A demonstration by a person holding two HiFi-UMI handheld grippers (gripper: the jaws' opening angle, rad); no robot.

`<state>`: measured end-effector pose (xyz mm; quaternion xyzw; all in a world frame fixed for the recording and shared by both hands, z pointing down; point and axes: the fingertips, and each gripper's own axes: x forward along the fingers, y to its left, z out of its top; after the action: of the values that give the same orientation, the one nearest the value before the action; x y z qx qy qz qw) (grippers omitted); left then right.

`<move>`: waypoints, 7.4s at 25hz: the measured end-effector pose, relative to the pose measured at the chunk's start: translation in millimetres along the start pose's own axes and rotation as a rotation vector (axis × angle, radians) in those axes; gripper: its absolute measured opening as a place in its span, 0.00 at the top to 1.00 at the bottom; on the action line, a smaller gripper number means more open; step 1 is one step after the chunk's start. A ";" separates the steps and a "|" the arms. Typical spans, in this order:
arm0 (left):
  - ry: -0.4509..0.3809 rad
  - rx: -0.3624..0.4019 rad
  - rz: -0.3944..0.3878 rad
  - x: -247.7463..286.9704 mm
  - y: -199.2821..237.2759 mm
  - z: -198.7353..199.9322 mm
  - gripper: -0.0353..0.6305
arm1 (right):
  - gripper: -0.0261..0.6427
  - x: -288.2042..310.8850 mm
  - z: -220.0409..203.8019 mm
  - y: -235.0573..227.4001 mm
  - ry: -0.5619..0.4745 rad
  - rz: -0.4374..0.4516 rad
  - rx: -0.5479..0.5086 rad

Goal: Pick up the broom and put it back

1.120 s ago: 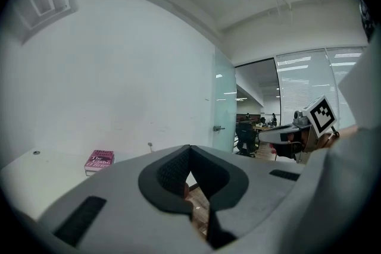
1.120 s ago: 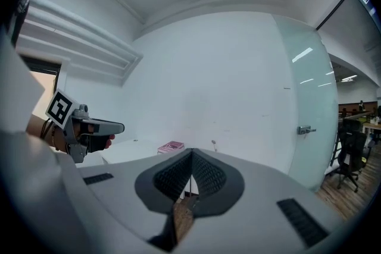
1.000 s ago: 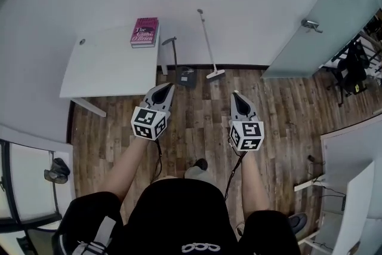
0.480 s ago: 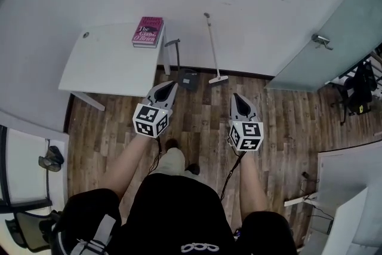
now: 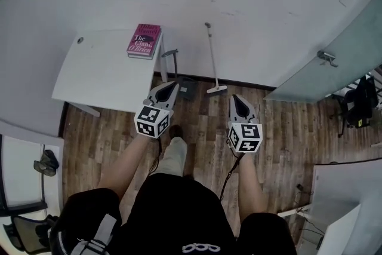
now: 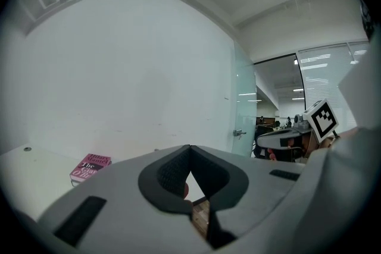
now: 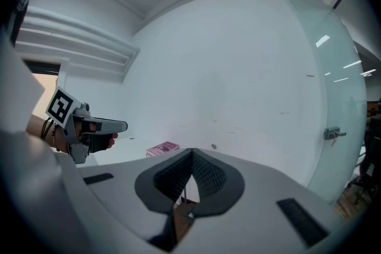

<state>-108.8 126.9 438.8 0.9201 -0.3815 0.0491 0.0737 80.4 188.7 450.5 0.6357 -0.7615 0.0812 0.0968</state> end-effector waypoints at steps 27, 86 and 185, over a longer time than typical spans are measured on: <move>0.062 -0.097 -0.026 207.3 202.9 7.2 0.92 | 0.94 283.3 59.5 -44.9 0.092 -0.034 -0.038; 0.150 -0.098 0.149 389.8 148.9 -18.8 0.92 | 0.94 417.1 -1.9 -193.3 0.134 0.263 0.017; 0.277 -0.081 -0.033 412.3 249.7 -105.0 0.92 | 0.81 463.2 -134.6 -249.3 0.246 -0.304 0.150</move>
<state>0.8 -315.7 627.1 0.9069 -0.3544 0.1587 0.1637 251.5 -263.8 697.1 0.7339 -0.6313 0.1991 0.1526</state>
